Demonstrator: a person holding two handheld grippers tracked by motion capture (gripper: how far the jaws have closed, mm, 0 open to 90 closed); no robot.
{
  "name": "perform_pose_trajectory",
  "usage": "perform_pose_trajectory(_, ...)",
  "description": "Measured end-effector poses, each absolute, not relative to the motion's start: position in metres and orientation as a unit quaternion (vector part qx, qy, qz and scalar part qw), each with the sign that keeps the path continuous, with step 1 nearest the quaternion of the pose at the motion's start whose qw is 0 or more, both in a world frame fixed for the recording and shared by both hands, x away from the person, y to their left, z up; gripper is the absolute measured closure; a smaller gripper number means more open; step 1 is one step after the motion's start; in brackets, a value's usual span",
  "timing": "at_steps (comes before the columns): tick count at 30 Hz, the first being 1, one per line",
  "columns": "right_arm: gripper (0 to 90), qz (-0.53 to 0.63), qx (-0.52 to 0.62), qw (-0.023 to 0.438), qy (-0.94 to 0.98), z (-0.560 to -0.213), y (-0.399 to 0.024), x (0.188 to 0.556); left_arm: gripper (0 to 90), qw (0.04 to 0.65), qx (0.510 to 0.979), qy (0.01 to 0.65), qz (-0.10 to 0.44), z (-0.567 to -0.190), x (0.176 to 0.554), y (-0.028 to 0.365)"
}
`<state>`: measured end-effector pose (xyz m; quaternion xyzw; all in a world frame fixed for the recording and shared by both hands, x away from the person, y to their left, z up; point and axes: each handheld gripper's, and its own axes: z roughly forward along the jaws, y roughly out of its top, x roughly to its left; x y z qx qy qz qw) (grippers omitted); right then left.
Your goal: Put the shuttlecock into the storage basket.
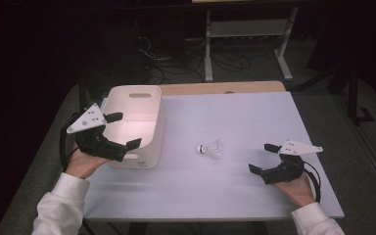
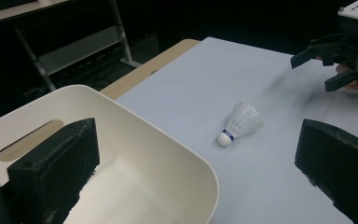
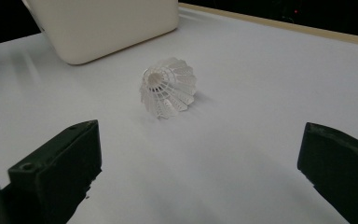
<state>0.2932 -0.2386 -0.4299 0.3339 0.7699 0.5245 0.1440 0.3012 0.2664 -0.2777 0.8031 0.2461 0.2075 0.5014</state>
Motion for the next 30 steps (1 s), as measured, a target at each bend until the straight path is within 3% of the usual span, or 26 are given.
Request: perform_pose_trajectory(30,0.0,0.522,0.334,0.140,0.772,-0.431,-0.237,0.293,0.0,0.455,0.841,0.229,0.186,-0.266,0.340,0.226)
